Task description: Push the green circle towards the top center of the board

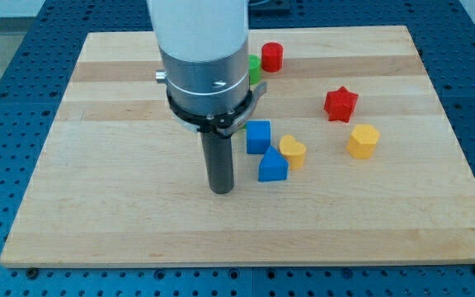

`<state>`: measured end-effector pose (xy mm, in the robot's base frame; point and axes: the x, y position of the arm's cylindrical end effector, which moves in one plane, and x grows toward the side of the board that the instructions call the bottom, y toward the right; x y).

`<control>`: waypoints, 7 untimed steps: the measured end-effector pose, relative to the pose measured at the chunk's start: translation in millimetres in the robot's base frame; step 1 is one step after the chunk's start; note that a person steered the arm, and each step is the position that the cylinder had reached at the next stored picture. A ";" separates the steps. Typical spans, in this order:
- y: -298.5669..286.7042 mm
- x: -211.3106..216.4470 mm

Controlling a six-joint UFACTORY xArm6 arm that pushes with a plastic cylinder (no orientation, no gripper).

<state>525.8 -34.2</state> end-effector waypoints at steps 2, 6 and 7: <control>16.6 -18.3; 47.8 -35.9; 61.6 -35.5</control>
<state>490.3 27.4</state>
